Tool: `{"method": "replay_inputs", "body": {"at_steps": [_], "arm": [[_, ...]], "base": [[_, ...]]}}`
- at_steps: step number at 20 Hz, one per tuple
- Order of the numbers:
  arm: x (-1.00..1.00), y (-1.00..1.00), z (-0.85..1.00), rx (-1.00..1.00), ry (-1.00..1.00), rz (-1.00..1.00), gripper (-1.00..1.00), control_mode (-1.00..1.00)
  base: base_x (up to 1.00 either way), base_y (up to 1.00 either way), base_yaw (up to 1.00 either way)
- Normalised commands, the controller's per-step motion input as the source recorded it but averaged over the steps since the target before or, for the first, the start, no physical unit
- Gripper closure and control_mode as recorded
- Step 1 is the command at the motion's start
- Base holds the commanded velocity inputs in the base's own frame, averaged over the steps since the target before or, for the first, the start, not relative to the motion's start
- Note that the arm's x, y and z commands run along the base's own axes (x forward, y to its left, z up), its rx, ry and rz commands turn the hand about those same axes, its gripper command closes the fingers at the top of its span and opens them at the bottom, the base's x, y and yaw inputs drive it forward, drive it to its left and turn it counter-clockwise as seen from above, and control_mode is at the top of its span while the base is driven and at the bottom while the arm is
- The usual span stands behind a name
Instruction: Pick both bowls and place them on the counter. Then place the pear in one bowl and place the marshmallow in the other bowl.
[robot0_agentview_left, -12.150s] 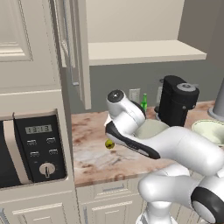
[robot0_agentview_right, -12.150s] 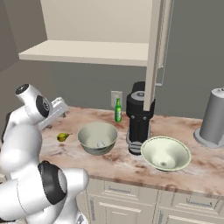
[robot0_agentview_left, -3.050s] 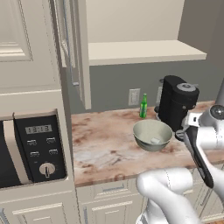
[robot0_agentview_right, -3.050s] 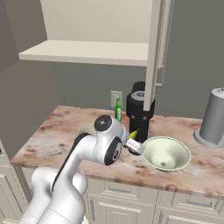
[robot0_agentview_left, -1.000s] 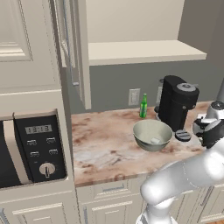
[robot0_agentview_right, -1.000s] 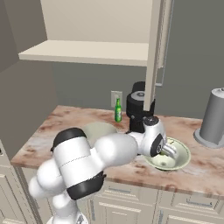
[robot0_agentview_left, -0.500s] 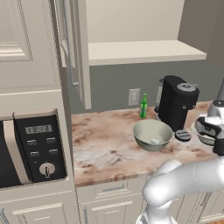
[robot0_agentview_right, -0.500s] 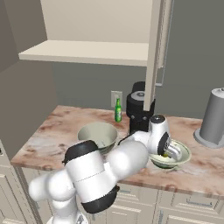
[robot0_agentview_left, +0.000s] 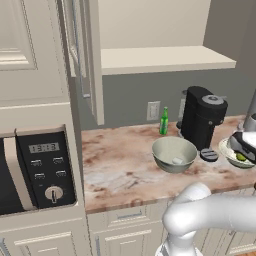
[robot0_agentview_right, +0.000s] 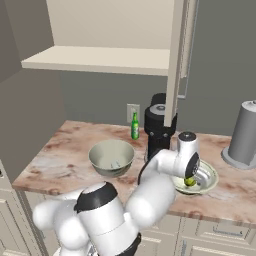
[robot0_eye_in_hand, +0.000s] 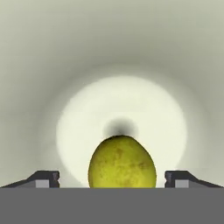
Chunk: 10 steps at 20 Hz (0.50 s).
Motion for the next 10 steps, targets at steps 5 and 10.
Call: {"method": "replay_inputs", "body": {"at_steps": [5,10], "arm": [[-0.2,0.36,0.0,0.0,-0.01,0.0,-1.0,-1.0],[-0.07,0.55,0.01,0.0,-0.07,0.0,-1.0,-1.0]], "base": [[0.0,0.0,0.0],[0.0,0.0,0.0]]}}
